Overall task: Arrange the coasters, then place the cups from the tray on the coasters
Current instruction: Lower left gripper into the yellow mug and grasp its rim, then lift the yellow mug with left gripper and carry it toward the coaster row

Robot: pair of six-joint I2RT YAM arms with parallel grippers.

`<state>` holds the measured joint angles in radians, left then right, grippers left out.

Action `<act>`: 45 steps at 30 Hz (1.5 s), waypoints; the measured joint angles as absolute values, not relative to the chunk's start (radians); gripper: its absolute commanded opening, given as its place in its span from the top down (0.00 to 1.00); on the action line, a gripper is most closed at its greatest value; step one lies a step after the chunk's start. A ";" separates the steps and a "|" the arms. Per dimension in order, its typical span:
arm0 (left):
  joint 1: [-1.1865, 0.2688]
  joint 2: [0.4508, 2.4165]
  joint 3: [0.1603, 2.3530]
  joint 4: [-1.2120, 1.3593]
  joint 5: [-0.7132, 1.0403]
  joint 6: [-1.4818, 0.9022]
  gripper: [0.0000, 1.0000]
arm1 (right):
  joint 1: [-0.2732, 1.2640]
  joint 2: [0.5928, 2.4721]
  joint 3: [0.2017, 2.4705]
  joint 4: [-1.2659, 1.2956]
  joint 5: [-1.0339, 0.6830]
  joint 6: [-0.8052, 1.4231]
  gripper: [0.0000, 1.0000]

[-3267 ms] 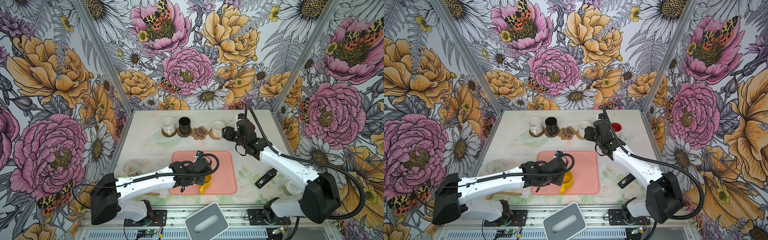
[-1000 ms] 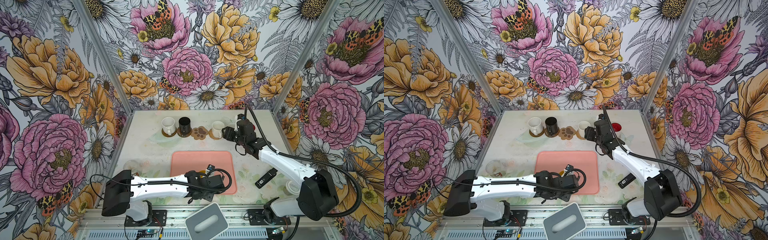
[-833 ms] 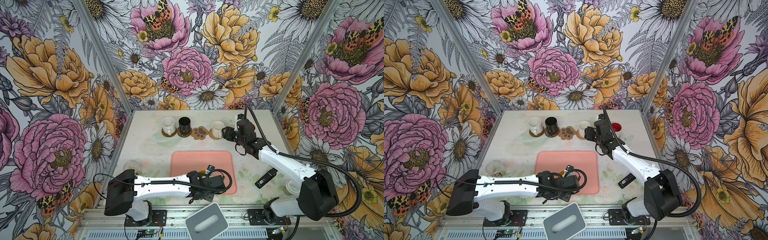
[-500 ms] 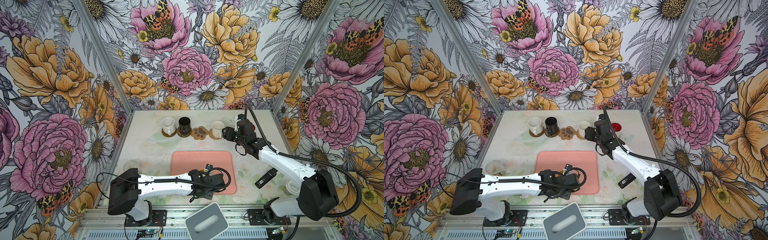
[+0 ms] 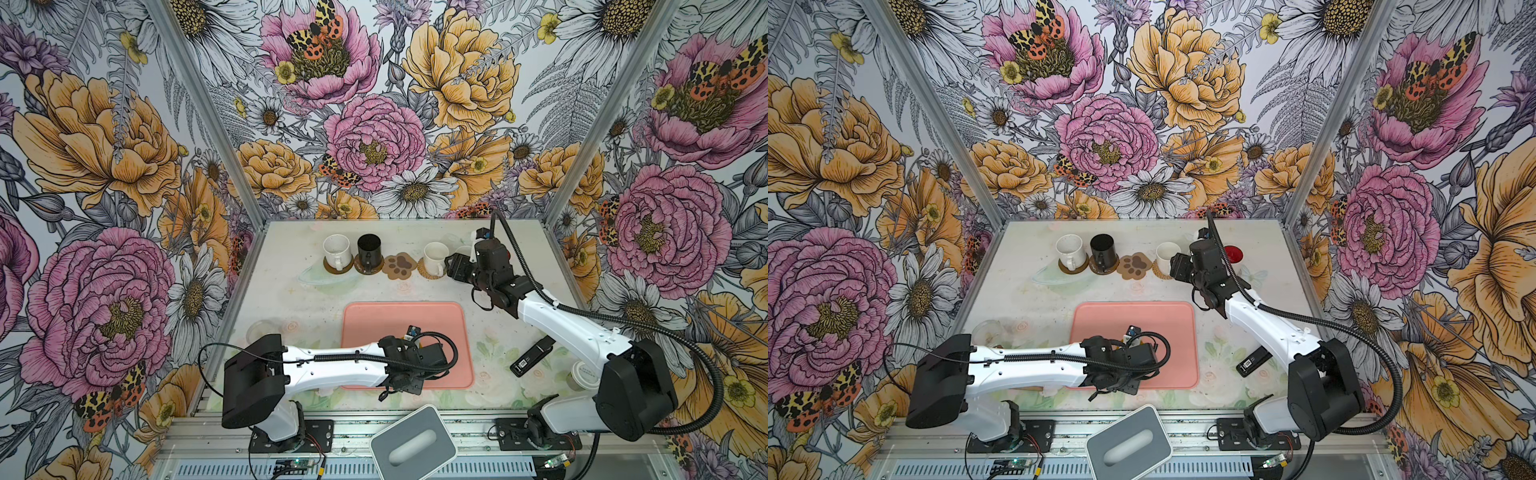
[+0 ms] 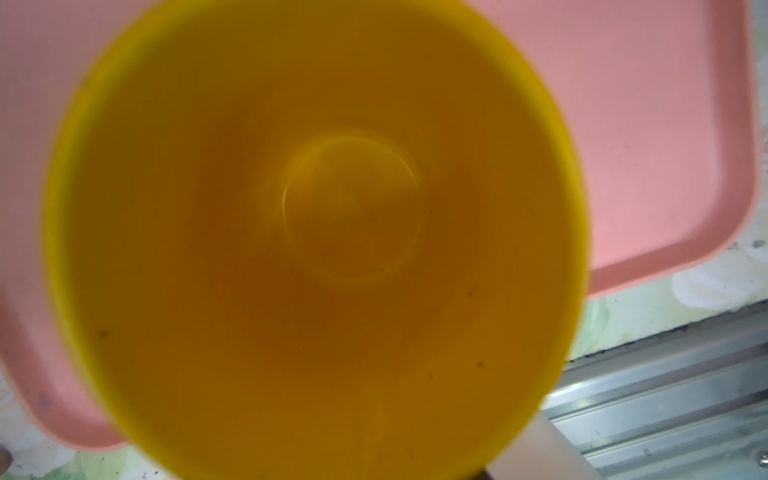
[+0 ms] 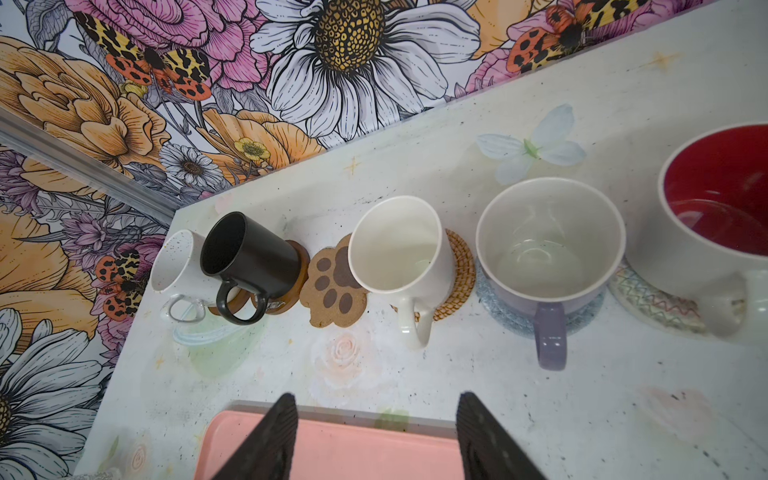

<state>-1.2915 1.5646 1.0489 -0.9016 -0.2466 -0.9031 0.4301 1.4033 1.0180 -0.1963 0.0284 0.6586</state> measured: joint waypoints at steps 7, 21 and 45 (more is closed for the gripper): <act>-1.281 1.568 1.049 -0.902 -0.257 -0.903 0.70 | 0.428 1.403 1.018 -0.196 0.028 0.659 0.37; -1.266 1.589 1.048 -0.893 -0.268 -0.902 0.83 | 0.424 1.403 1.018 -0.196 0.028 0.658 0.37; -1.246 1.511 1.002 -0.859 -0.363 -0.910 1.00 | 0.411 1.403 0.999 -0.196 0.021 0.659 0.37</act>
<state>-1.2457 1.5108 1.0023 -0.8589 -0.3630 -0.9100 0.4114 1.4029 0.9993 -0.1963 0.0208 0.6586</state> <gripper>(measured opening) 0.185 0.633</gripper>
